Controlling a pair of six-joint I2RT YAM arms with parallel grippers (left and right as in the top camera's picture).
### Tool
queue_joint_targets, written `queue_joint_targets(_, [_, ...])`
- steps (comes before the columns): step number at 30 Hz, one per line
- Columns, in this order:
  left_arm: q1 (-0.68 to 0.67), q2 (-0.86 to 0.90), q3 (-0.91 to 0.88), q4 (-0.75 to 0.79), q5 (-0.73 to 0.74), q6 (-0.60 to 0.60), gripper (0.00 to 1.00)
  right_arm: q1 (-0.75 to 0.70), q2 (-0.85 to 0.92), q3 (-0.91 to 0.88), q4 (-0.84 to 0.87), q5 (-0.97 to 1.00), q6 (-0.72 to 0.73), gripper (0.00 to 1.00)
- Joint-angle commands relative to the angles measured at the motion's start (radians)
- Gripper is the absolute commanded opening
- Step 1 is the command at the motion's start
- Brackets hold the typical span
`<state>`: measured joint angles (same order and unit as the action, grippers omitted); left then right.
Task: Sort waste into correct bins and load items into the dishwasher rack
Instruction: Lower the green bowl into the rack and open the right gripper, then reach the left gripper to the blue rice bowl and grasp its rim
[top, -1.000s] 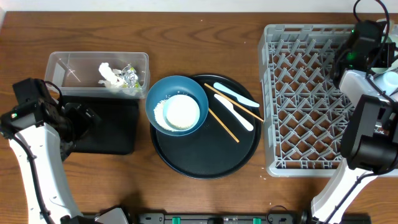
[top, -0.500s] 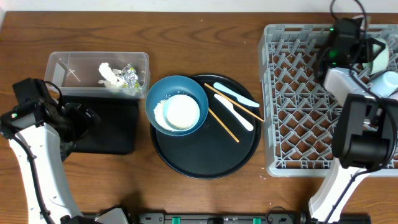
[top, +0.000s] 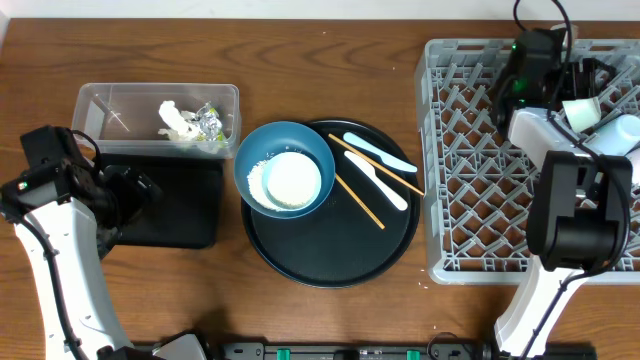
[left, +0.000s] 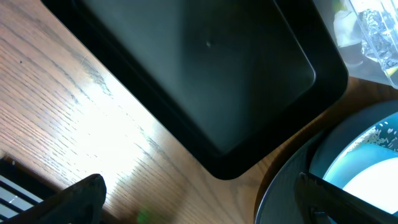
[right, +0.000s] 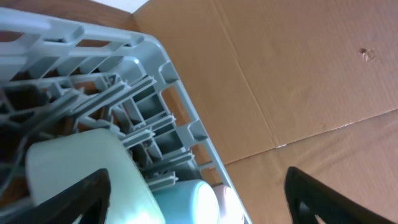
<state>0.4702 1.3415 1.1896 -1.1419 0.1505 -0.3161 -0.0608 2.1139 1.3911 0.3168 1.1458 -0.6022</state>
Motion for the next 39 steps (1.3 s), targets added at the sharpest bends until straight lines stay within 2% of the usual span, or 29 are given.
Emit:
queue_joint_targets(1, [0.005, -0.002, 0.005, -0.002, -0.005, 0.007, 0.98, 0.021, -0.077, 0.004, -0.036, 0.021, 0.090, 0.88])
queue_joint_targets(6, [0.005, -0.002, 0.005, -0.001, -0.006, 0.007, 0.98, 0.025, -0.207, 0.004, -0.277, -0.166, 0.270, 0.86])
queue_joint_targets(13, [0.005, -0.002, 0.005, -0.002, -0.006, 0.007, 0.98, 0.023, -0.405, 0.004, -0.717, -0.658, 0.509, 0.85])
queue_joint_targets(16, [0.005, -0.002, 0.005, -0.001, -0.006, 0.008, 0.98, 0.024, -0.490, 0.004, -0.899, -0.941, 0.609, 0.85])
queue_joint_targets(20, [0.005, -0.002, 0.005, -0.001, -0.006, 0.008, 0.98, 0.029, -0.581, 0.004, -1.072, -1.299, 0.650, 0.83])
queue_joint_targets(23, [0.004, -0.002, 0.005, -0.001, -0.005, 0.008, 0.98, 0.044, -0.630, 0.004, -1.181, -1.452, 0.650, 0.82])
queue_joint_targets(30, [-0.092, -0.003, 0.006, 0.024, -0.005, 0.008, 0.99, 0.100, -0.675, 0.004, -1.408, -1.493, 0.637, 0.85])
queue_joint_targets(35, [-0.309, -0.003, 0.006, 0.109, -0.006, 0.009, 0.99, 0.137, -0.674, 0.003, -1.468, -1.489, 0.604, 0.86])
queue_joint_targets(39, [-0.515, -0.002, 0.006, 0.212, -0.006, 0.055, 0.99, 0.140, -0.674, 0.003, -1.468, -1.486, 0.605, 0.87])
